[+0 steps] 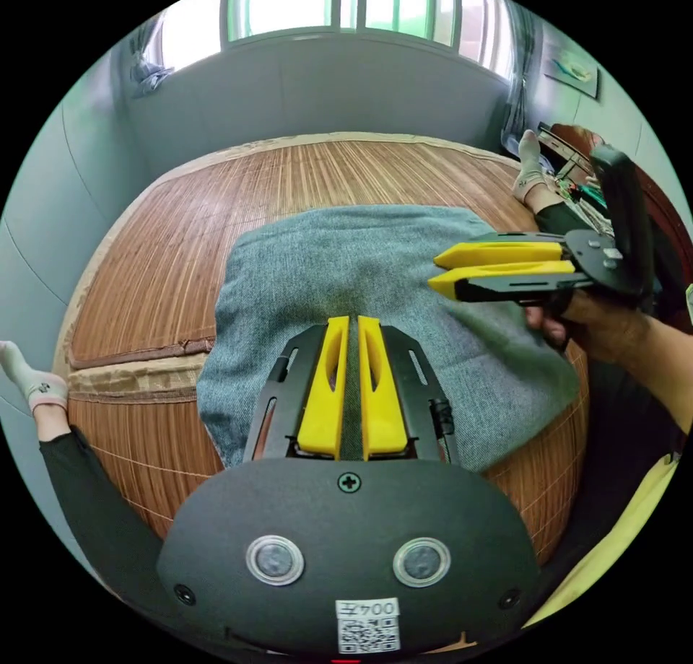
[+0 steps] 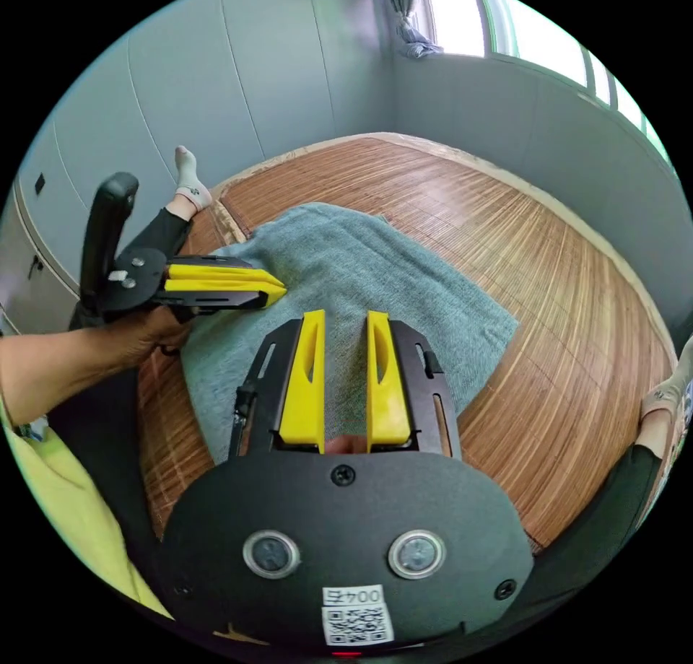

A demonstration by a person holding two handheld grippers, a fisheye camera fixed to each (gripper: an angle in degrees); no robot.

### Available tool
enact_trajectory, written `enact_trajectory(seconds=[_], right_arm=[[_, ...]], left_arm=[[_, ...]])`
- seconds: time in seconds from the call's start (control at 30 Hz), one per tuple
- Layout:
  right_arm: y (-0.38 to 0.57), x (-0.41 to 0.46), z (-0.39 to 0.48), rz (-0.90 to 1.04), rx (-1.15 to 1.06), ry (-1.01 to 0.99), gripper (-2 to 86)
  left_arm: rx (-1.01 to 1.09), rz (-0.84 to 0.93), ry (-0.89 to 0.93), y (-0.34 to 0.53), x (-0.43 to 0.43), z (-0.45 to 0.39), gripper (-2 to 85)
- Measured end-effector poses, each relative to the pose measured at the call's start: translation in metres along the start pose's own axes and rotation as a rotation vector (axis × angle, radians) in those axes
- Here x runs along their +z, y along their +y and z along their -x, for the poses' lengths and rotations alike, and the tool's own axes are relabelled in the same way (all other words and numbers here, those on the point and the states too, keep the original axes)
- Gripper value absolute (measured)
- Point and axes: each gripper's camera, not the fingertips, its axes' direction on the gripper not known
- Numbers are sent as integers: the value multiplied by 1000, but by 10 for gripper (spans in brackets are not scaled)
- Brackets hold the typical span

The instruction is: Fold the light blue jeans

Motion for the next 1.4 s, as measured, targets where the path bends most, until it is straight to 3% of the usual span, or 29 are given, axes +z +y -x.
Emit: enact_trajectory(seconds=[0.07,0.27,0.47,0.87,1.07,1.27,1.4], right_arm=[[-2,-21,-21,49,64,-132,78],[49,-92,-61,80,242,-262,59],[84,-81,-43,198,354,-310,36],[77,-72,-24,300,358,-157,53],[56,-111,15,35,198,-43,111],[-3,-75,55,-80,80,-18,146],[-35,-29,68,5,60,44,155]], left_arm=[[-26,-8,36,5,-1,4,12],[-72,-15,103,12,-3,13,11],[-91,-16,123,15,-4,17,11],[-134,-18,175,13,0,38,9],[-131,-24,164,7,3,45,7],[-130,-27,153,-3,6,54,7],[-132,-30,151,-10,10,61,8]])
